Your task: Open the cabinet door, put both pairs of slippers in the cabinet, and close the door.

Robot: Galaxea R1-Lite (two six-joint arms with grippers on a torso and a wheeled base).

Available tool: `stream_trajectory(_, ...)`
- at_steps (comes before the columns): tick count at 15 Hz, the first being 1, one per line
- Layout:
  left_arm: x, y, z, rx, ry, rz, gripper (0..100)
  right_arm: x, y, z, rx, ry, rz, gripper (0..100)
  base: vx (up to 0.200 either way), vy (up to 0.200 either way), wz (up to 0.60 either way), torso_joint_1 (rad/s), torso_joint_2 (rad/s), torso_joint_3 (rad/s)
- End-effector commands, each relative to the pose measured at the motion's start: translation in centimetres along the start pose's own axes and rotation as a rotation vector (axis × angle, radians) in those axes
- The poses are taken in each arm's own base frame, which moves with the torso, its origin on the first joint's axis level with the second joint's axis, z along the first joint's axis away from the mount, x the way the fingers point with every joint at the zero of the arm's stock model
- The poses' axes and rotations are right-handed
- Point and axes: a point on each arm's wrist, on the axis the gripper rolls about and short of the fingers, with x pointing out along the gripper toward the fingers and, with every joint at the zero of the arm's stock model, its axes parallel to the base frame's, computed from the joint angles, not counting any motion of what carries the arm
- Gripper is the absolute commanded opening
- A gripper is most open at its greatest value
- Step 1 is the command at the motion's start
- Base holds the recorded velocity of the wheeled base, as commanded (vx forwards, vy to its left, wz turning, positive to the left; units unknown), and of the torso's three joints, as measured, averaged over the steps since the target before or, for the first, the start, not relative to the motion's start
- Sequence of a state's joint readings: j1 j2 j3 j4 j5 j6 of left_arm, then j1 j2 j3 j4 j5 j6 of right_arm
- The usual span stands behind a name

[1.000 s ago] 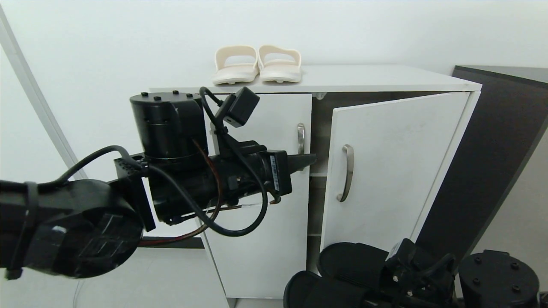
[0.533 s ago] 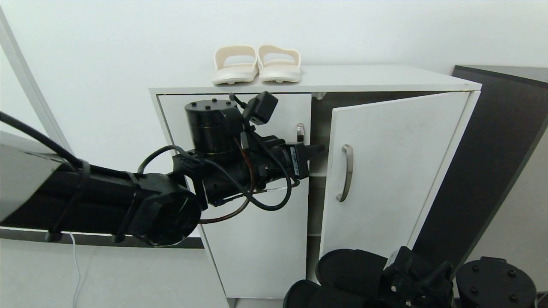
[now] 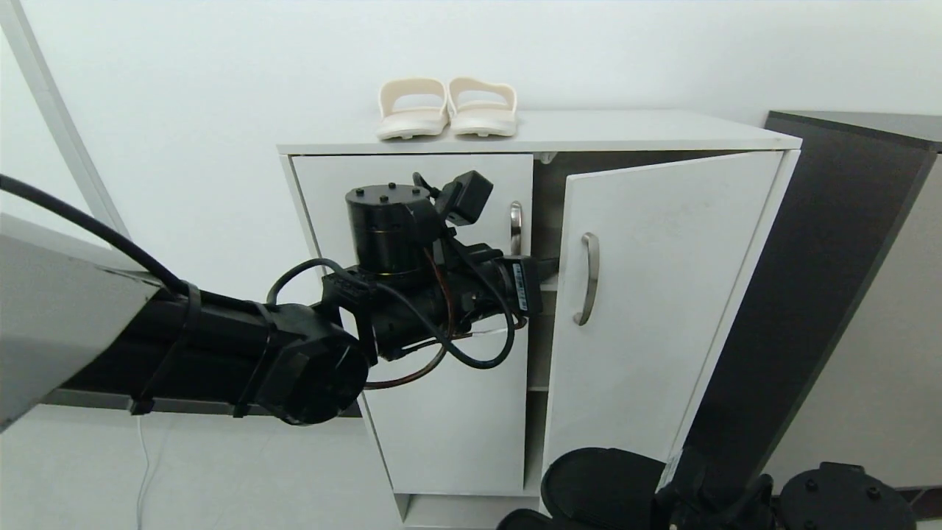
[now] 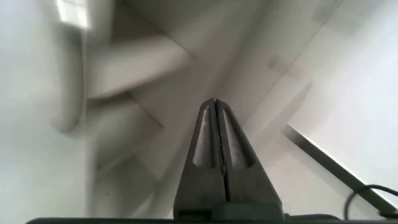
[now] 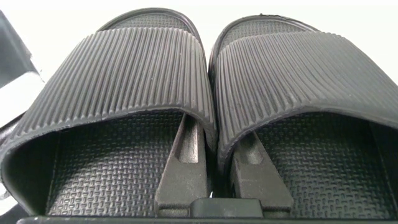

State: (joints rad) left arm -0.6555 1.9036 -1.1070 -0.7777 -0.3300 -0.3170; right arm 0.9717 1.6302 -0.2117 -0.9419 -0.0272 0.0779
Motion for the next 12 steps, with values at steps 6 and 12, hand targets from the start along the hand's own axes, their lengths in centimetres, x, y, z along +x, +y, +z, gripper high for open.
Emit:
stream_trajectory(6, 1.6, -6.6, -2.6, 0.023, -0.024, -0.204, 0, -0.7, 1.0, -0.9, -0.024, 0.022, 0.046, 0, -0.167, 0.000, 0.00, 0.002, 0.00, 0.002)
stream_trajectory(12, -2.8, -3.7, -0.1, 0.038, -0.090, -0.093, 0, 1.3, -1.6, 1.3, 0.046, -0.045, -0.096, 0, 0.000, 0.000, 0.00, 0.000, 0.00, 0.000)
